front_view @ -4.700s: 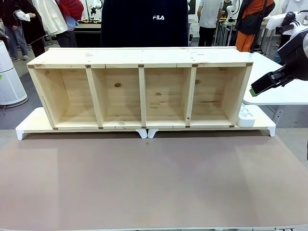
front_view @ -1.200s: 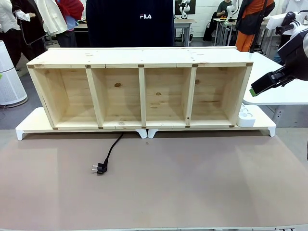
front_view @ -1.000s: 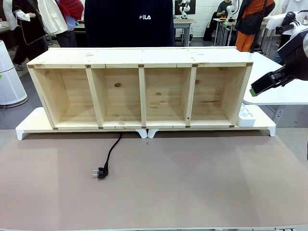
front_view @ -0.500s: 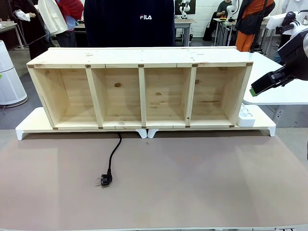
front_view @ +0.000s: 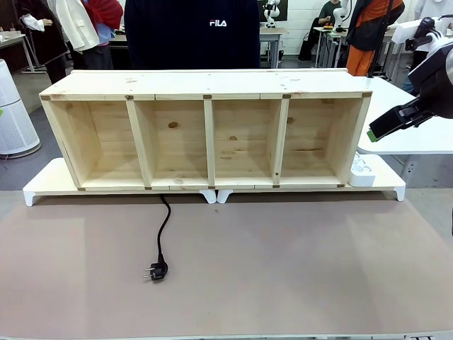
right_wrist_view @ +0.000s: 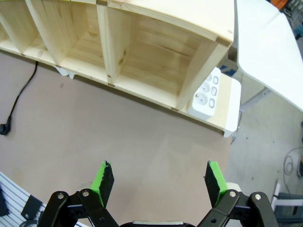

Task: Perform cable management.
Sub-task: When the cord part of the Power Cable appears at the lower middle area of the table and stops, grasp the cord part of the Power Cable.

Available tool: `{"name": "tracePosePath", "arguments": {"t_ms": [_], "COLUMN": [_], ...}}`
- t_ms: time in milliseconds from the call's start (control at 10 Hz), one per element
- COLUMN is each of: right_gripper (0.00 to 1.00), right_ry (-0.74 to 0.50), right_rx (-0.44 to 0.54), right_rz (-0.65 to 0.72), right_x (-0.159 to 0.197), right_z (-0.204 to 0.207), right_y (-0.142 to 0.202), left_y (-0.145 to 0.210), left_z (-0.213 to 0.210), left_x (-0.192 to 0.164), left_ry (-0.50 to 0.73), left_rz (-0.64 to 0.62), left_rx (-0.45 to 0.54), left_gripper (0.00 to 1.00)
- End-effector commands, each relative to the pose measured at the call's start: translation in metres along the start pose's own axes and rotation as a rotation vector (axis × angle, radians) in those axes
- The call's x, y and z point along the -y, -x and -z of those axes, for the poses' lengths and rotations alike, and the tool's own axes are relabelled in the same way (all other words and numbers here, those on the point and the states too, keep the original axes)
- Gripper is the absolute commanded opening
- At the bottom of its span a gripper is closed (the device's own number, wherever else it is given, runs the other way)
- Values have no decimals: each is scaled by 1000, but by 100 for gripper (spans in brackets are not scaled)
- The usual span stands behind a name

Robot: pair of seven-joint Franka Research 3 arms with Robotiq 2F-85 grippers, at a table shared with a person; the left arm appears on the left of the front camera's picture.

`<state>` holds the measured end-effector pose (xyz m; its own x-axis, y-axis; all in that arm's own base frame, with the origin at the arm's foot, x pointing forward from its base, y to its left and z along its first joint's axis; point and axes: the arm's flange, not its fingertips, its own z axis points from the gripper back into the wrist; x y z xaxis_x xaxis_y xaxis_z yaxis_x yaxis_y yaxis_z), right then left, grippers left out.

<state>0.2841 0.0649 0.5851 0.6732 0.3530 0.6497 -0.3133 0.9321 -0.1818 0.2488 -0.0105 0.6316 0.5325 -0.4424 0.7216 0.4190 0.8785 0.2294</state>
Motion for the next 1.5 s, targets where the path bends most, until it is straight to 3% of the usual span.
{"name": "tracePosePath", "arguments": {"t_ms": [0,1300,1400], "right_gripper": [100,100,100], "right_ry": [2,0,-17], "right_rx": [6,0,-10], "right_rz": [7,0,-11], "right_x": [1,0,-19], "right_z": [0,0,1], "right_y": [-1,0,-14], "left_y": [-2,-2,-2], "left_z": [3,3,3], "left_x": [-1,-1,-1], "left_ry": [-6,-6,-6], "left_rz": [-20,-20,-20], "left_rx": [8,8,8], "left_gripper": [100,100,100]}}
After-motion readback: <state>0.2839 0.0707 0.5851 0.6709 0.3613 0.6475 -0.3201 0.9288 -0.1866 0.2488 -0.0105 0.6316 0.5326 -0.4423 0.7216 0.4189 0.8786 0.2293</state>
